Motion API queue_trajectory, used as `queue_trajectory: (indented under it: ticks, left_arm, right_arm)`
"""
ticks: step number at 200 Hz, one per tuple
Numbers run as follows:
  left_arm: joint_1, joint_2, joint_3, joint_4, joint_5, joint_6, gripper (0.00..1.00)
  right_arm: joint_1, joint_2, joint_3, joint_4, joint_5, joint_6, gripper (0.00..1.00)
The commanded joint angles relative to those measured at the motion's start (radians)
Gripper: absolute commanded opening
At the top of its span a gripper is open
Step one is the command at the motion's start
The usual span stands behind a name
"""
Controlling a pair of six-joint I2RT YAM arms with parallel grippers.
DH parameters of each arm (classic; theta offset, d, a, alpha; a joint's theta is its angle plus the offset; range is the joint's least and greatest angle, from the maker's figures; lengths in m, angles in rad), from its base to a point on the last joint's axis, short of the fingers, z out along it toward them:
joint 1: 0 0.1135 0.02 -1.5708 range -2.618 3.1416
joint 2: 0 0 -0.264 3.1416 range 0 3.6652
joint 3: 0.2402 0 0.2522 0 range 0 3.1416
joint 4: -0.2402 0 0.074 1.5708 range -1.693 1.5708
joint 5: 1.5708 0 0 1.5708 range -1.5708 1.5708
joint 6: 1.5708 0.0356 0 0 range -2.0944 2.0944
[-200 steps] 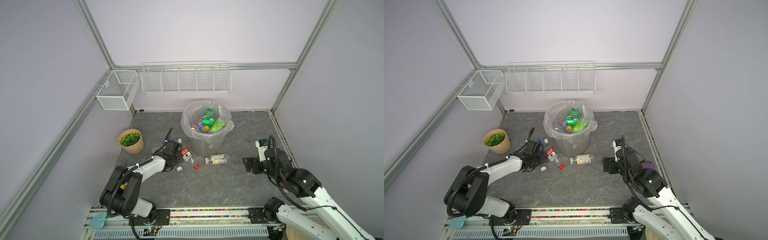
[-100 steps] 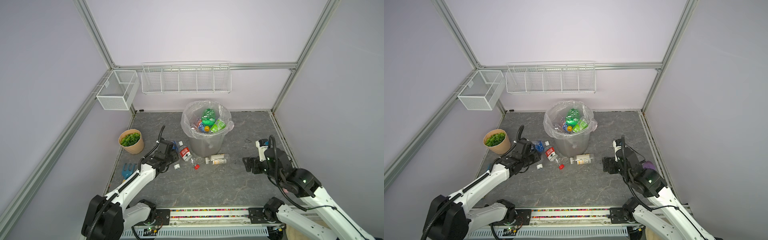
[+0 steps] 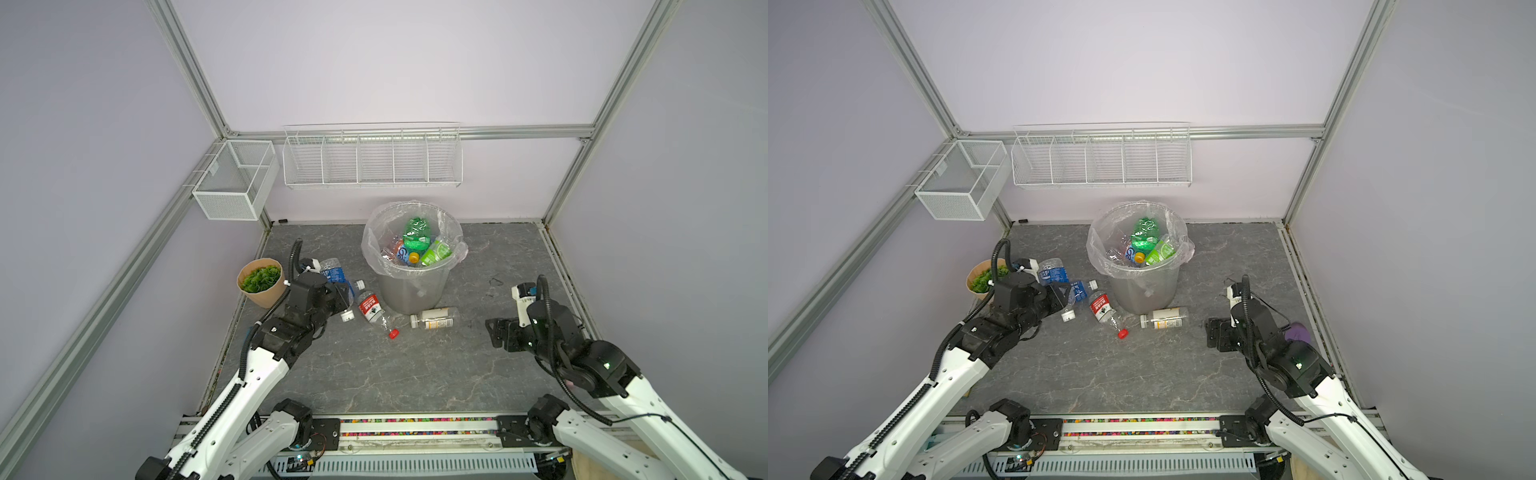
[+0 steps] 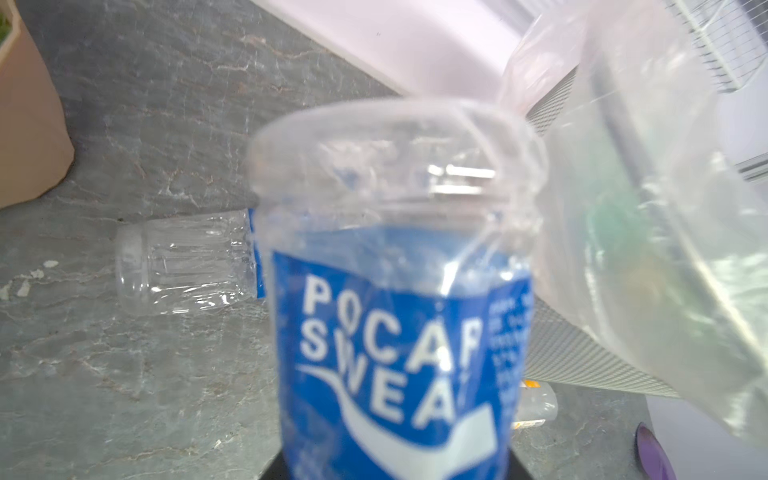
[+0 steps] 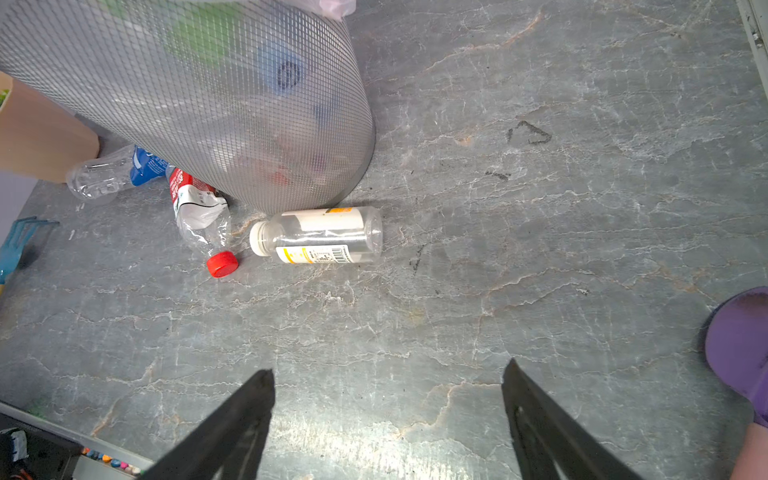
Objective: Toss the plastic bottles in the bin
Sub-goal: 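Lift the Pocari Sweat bottle upright with the left gripper and raise it high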
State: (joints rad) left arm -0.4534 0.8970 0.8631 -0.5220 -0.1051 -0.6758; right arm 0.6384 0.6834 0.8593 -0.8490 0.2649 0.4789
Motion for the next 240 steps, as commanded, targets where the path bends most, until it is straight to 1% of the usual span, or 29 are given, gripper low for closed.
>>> queue_trajectory:
  ticks: [1,57,114,161,240]
  left_arm:
    - [0.004,-0.044,0.049,-0.033,-0.017,0.024,0.15]
    - [0.003,-0.107,0.133,-0.048,-0.021,0.041,0.14]
    - [0.002,-0.112,0.220,-0.040,-0.010,0.070,0.13]
    - [0.002,-0.112,0.273,0.015,0.016,0.099,0.12]
    - [0.002,-0.138,0.305,0.140,0.050,0.126,0.11]
  right_arm:
    - [-0.004,-0.012,-0.011,0.001,-0.004,0.020,0.88]
    - [-0.004,-0.020,-0.014,-0.002,-0.001,0.024,0.89]
    - [-0.004,-0.039,-0.024,-0.007,0.005,0.032,0.89]
    - [-0.003,-0.056,-0.033,-0.012,0.014,0.038,0.88]
    - [-0.004,-0.071,-0.037,-0.018,0.023,0.045,0.88]
